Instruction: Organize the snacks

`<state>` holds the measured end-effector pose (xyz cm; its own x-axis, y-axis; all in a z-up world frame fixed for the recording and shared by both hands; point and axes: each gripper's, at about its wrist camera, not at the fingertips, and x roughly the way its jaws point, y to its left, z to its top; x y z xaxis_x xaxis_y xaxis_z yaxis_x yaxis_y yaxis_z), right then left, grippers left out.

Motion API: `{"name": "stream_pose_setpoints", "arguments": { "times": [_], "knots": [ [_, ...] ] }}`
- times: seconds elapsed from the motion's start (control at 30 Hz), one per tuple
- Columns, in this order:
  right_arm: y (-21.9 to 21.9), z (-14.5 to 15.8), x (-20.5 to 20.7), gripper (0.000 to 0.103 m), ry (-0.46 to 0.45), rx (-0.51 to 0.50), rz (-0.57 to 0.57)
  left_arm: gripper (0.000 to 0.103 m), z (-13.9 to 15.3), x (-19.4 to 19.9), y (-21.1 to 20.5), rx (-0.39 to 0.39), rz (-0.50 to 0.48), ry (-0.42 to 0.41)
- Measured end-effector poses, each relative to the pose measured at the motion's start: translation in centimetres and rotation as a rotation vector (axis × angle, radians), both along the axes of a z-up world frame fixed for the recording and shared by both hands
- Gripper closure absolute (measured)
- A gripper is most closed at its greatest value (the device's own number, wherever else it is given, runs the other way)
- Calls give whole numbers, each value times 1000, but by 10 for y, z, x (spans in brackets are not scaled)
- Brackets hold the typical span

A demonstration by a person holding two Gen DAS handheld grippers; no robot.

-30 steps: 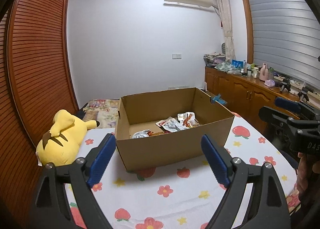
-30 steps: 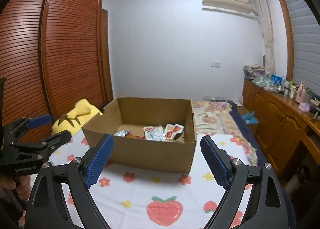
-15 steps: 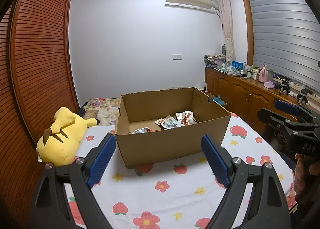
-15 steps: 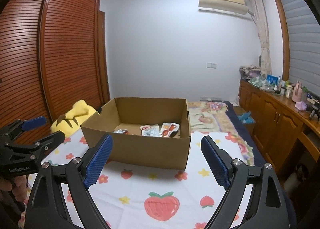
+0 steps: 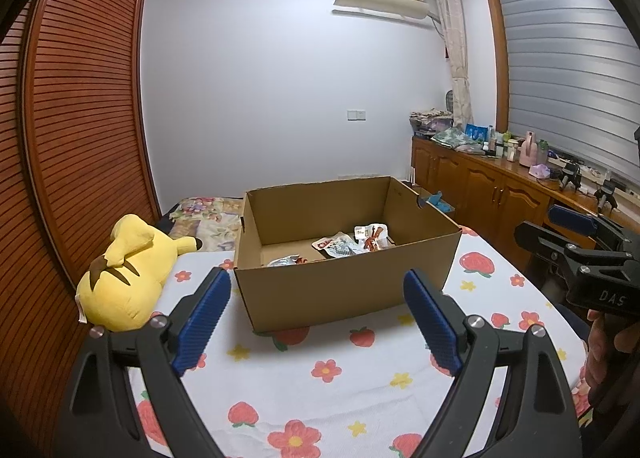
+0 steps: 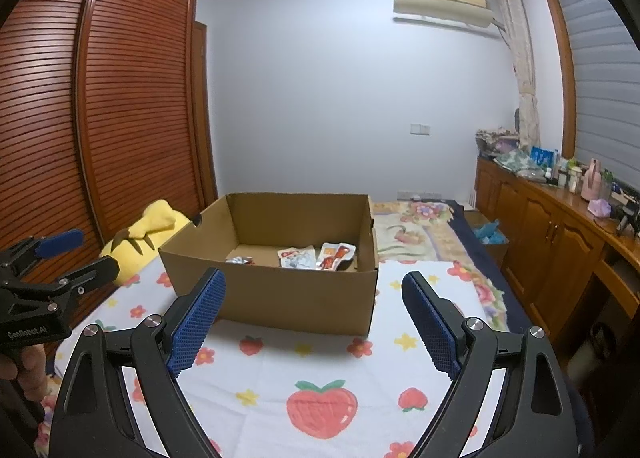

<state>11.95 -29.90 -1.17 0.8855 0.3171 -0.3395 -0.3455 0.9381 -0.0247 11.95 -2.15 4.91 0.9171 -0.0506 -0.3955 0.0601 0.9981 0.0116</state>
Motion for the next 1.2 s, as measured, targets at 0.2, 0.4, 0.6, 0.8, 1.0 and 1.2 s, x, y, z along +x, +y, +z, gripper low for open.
{"name": "stream_pose_setpoints", "arguments": {
  "times": [0.2, 0.4, 0.6, 0.8, 1.0, 1.2],
  "knots": [
    [0, 0, 1, 11, 1, 2, 2, 14, 0, -1, 0, 1, 1, -2],
    [0, 0, 0, 11, 0, 2, 0, 14, 1, -2, 1, 0, 5, -1],
    [0, 1, -1, 11, -2, 1, 1, 14, 1, -2, 1, 0, 6, 0],
    [0, 1, -1, 11, -2, 2, 0, 13, 2, -3, 1, 1, 7, 0],
    [0, 1, -1, 11, -3, 2, 0, 13, 1, -3, 1, 0, 7, -2],
    [0, 1, -1, 11, -2, 2, 2, 13, 2, -4, 1, 1, 6, -2]
  ]
}}
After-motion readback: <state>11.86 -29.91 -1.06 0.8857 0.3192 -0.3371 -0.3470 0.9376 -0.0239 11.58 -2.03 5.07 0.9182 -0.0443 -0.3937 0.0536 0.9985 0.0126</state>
